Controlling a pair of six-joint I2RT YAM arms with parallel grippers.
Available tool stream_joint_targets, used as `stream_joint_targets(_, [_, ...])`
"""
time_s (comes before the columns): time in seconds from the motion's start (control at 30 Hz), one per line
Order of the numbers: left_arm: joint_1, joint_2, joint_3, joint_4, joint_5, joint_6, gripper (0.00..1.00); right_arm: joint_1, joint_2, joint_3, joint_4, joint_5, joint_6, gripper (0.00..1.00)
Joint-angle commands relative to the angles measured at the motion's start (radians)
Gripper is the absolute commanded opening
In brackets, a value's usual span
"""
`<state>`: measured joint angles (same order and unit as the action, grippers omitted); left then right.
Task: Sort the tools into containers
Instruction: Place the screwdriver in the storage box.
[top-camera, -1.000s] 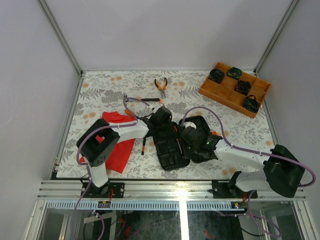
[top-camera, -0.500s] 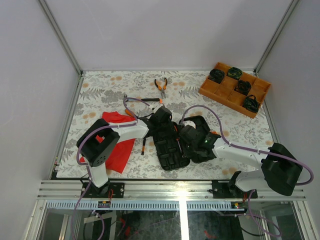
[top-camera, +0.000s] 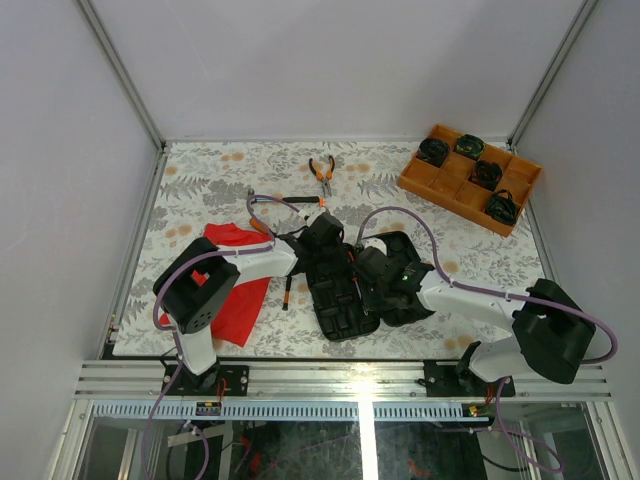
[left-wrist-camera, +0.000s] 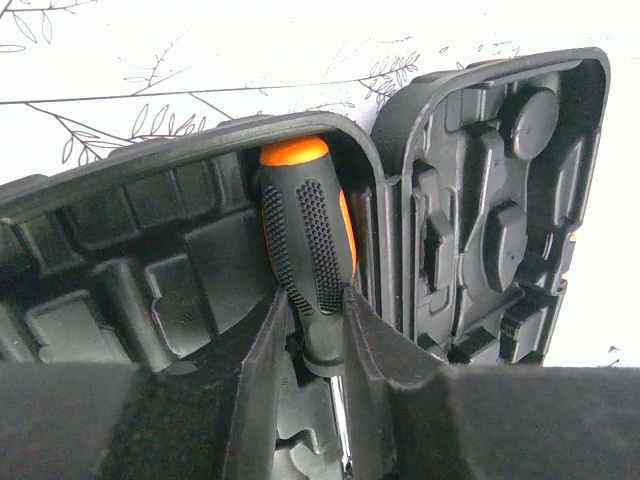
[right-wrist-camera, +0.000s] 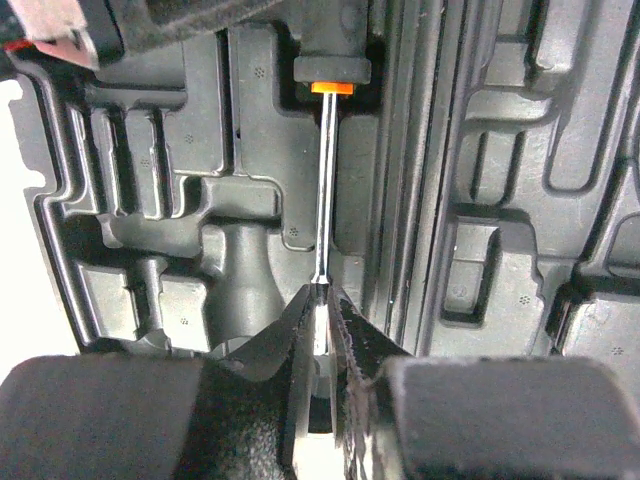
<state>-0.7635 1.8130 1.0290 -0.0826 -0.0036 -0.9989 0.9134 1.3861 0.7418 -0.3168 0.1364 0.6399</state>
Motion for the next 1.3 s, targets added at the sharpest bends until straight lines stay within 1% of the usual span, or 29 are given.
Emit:
stream_joint_targets(0.0, [-0.008,0.051,-0.033,-0.062,-0.042,0.024,0.18,0.001,0.028,0.032,-0.049,0.022,0.006,0.15])
stream_joint_targets(0.17, [-0.019,0.049,-0.044,-0.068,-0.049,0.027,0.13,0.001,0.063,0.020,-0.065,-0.005,0.026,0.14])
stream_joint_targets(0.3, [-0.025,0.047,-0.041,-0.081,-0.048,0.033,0.05,0.001,0.116,0.027,-0.093,-0.011,0.032,0.11])
stream_joint_targets(0.37, [-0.025,0.050,-0.041,-0.082,-0.039,0.034,0.02,0.002,0.135,0.029,-0.103,-0.010,0.034,0.08])
stream_joint_targets(0.43, [-0.027,0.052,-0.041,-0.082,-0.034,0.035,0.00,0.001,0.147,0.028,-0.111,-0.005,0.040,0.03])
stream_joint_targets(0.5, [-0.026,0.054,-0.044,-0.083,-0.032,0.036,0.00,0.002,0.160,0.030,-0.124,-0.004,0.045,0.00])
stream_joint_targets(0.67, [-0.027,0.053,-0.051,-0.092,-0.021,0.040,0.00,0.002,0.219,0.038,-0.149,-0.025,0.054,0.00])
stream_joint_targets(0.9, [-0.025,0.070,-0.067,-0.093,0.005,0.046,0.00,0.001,0.263,0.006,-0.152,-0.052,0.080,0.00])
stream_joint_targets(1.07, [-0.025,0.102,-0.072,-0.092,0.045,0.043,0.00,0.001,0.272,0.002,-0.170,-0.037,0.095,0.00])
stream_joint_targets(1.27, [-0.024,0.136,-0.109,-0.093,0.107,0.037,0.00,0.000,0.326,-0.007,-0.185,-0.037,0.101,0.00])
